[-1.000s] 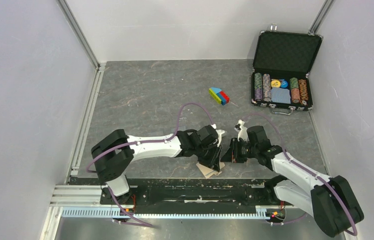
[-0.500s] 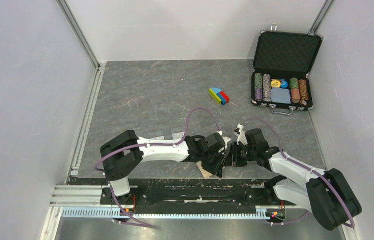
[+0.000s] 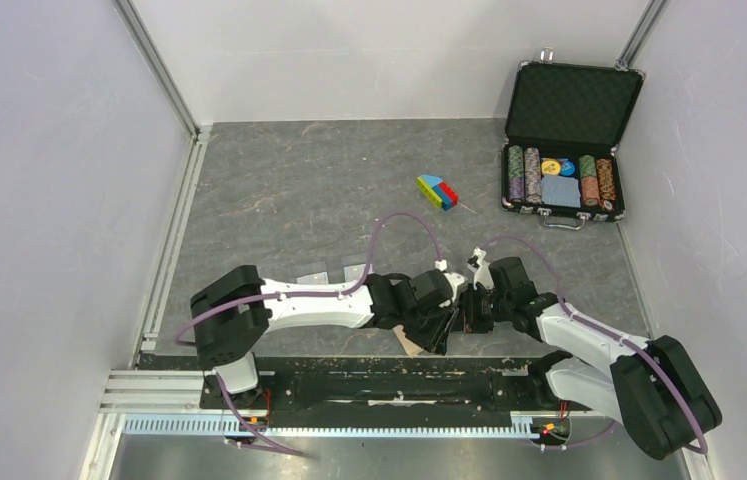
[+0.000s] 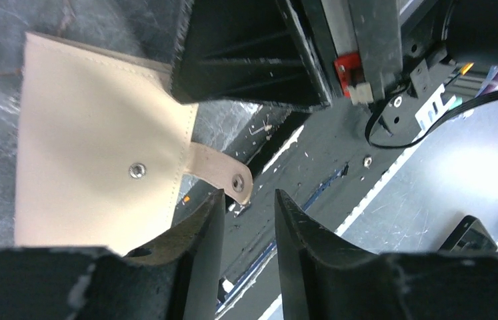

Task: Put the credit cards into the card holder
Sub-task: Close the card holder at the center of the board.

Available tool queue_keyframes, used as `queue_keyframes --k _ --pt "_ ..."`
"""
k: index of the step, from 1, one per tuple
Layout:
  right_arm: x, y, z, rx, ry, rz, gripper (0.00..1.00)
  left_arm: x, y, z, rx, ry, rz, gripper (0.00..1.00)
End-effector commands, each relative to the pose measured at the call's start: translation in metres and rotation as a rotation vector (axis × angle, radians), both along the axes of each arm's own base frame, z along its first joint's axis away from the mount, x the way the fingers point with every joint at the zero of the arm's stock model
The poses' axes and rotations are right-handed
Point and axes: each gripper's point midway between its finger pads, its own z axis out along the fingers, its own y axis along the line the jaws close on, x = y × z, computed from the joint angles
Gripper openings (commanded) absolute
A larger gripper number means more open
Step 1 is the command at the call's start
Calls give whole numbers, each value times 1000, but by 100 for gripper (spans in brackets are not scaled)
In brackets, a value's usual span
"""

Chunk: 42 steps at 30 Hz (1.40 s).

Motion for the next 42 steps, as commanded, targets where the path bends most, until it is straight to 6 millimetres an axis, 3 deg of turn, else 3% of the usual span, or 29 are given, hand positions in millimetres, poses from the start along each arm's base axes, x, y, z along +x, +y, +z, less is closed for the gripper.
queue_keyframes --k 1,5,8,21,33,42 --pt "1 -3 -4 -32 -17 10 20 -6 -4 7 25 -80 -71 40" --pt "1 -3 -4 -34 -15 11 19 -7 -3 -3 96 -115 -78 38" --pt "1 -3 -3 -34 -15 13 20 -5 -1 -6 121 -133 -77 28" --pt "2 -2 0 -34 -21 26 20 15 8 -7 172 -209 19 2" --pt "2 -8 -4 -78 -25 35 18 23 8 15 45 -177 138 2" --pt "3 -11 -4 -100 -28 44 17 36 13 12 0 -104 210 2"
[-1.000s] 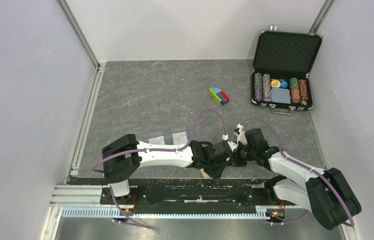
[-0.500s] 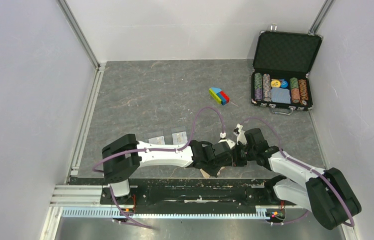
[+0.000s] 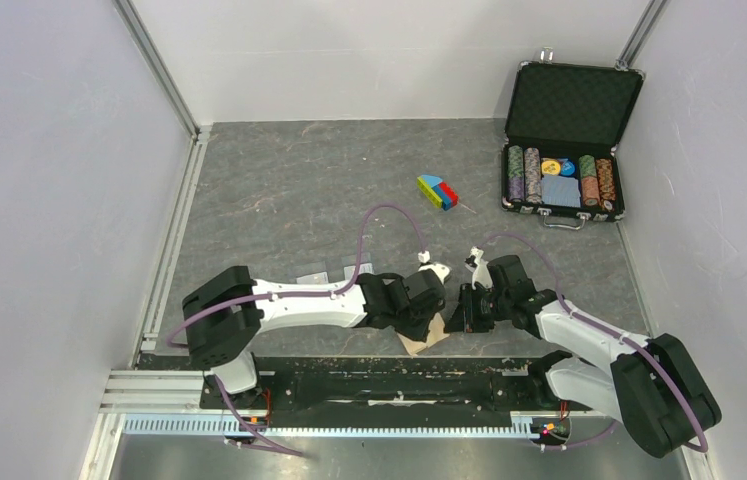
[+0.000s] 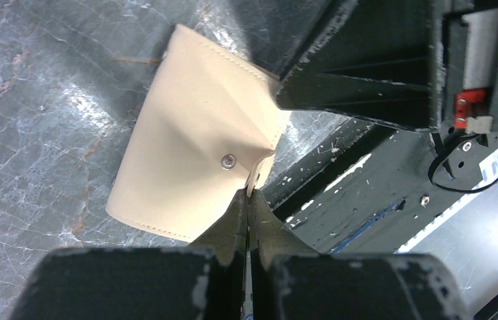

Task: Put the credit cards into the card holder
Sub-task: Close the card holder at the center of the board.

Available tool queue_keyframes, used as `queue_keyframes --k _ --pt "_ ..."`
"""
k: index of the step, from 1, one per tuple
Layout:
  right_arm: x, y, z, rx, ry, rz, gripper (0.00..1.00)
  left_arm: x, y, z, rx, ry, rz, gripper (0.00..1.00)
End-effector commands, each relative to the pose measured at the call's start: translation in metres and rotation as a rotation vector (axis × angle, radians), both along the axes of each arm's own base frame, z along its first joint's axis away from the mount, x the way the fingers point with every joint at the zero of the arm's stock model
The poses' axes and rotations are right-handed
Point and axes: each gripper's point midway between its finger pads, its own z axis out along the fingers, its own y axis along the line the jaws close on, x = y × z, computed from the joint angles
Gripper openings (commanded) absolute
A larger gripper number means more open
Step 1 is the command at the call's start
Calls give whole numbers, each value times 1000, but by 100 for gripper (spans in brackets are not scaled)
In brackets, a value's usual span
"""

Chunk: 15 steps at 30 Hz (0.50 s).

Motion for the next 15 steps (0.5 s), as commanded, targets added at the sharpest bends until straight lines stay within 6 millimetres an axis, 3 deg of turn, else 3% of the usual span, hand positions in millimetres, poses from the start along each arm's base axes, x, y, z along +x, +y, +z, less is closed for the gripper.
queue_keyframes --k 1,15 --pt "2 -7 -4 -66 -12 12 17 11 -12 18 -99 13 71 2" --pt "4 -6 0 -75 -24 32 17 21 2 -16 11 27 132 2"
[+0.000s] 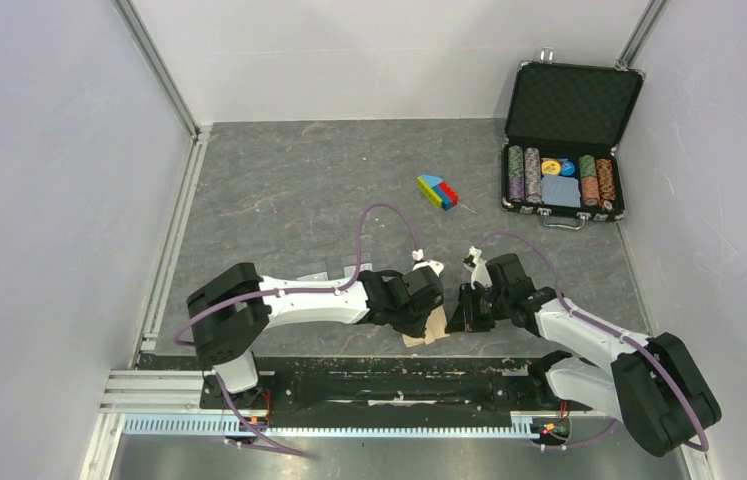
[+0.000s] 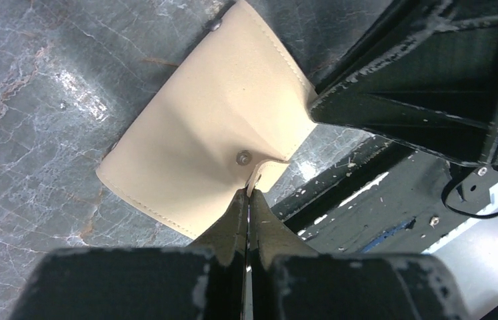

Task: Put the credit cards into the card holder
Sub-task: Close the card holder at the center of the board.

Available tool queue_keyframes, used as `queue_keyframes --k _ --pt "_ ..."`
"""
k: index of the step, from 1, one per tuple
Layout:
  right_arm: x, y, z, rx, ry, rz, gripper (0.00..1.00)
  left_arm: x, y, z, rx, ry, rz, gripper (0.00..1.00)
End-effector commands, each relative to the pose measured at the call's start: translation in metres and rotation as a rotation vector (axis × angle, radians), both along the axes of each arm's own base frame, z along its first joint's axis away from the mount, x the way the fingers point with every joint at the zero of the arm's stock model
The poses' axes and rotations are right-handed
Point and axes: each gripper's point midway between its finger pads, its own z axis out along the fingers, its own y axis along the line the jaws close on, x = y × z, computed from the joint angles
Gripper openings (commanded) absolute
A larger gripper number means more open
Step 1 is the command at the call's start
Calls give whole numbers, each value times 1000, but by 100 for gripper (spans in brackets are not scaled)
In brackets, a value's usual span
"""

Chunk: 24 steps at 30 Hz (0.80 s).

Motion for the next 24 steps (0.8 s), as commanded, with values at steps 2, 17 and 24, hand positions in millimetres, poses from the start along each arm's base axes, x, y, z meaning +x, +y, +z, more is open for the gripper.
queue_keyframes --k 2,17,24 --pt "5 -4 0 -51 -24 15 17 13 -5 -8 8 -17 52 2" --pt "5 -3 2 -58 -27 40 17 27 -11 -9 22 -63 30 2" --pt "13 1 14 -43 -72 45 18 28 -10 -14 47 -51 35 2"
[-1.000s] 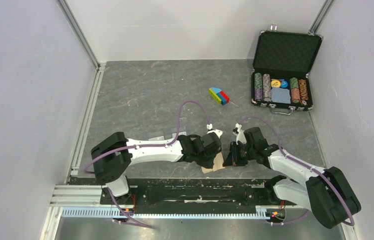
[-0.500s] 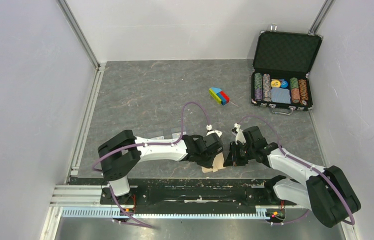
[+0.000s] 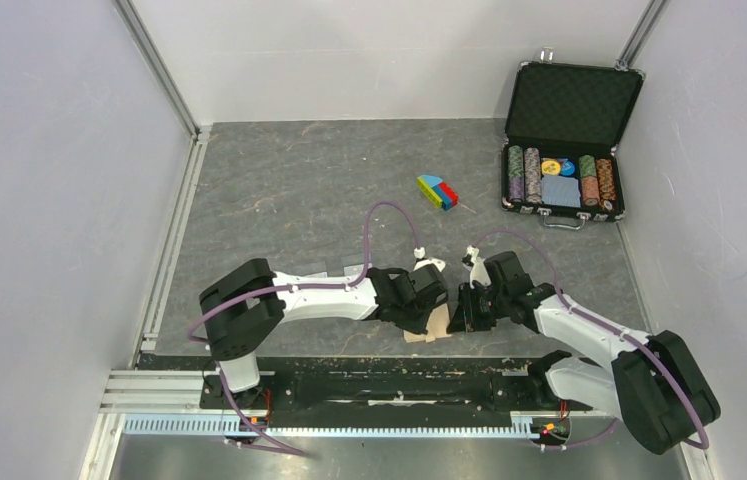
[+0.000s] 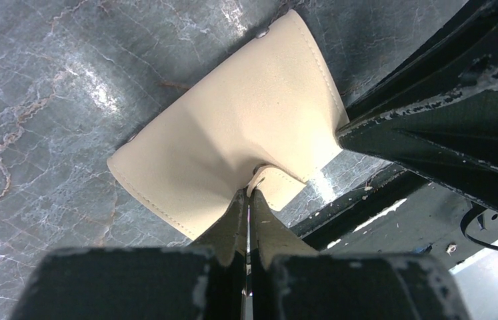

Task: Put the credit cards into the card holder
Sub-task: Close the card holder at the center of the board.

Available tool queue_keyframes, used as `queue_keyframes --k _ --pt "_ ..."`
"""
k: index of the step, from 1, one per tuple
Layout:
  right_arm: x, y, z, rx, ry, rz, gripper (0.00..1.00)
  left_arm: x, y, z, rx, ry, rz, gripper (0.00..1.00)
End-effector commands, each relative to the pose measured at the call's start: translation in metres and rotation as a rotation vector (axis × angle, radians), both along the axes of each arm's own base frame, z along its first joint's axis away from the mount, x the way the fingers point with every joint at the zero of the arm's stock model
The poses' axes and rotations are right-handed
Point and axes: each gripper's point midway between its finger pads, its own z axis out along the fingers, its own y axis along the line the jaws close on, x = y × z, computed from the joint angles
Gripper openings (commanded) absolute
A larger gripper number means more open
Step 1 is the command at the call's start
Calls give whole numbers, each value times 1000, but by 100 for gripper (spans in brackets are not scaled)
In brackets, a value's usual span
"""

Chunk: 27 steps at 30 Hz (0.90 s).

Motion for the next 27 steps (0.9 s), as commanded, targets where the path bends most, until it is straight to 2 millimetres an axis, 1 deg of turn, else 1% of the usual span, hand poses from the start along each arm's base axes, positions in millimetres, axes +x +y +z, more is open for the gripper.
queue_keyframes --k 1,3,5,7,9,11,14,17,19,23,27 --pt "17 4 20 3 -95 10 20 15 -8 0 4 -40 6 2" --pt "25 6 34 23 -155 3 26 14 -7 -3 10 -29 8 2" --pt "31 8 48 46 -205 -1 30 12 -8 -5 9 -19 4 2" --pt "35 11 60 68 -239 -7 30 11 -8 -6 10 -13 0 2" --pt "37 14 68 94 -261 -7 28 11 -9 -6 9 -11 -1 2" --pt "38 17 70 117 -266 -8 25 10 -10 -6 6 -7 -9 2" --pt "36 22 62 141 -229 -5 18 10 -10 -4 0 -9 -10 2" --pt "33 24 45 131 -176 -8 13 11 -12 1 -21 -16 -7 2" --pt "29 25 30 119 -143 -11 10 11 -13 5 -38 -22 -7 2" --pt "21 21 7 80 -91 -16 7 10 -17 13 -63 -26 -20 2" --pt "13 19 -7 49 -59 -14 6 9 -18 19 -76 -24 -33 2"
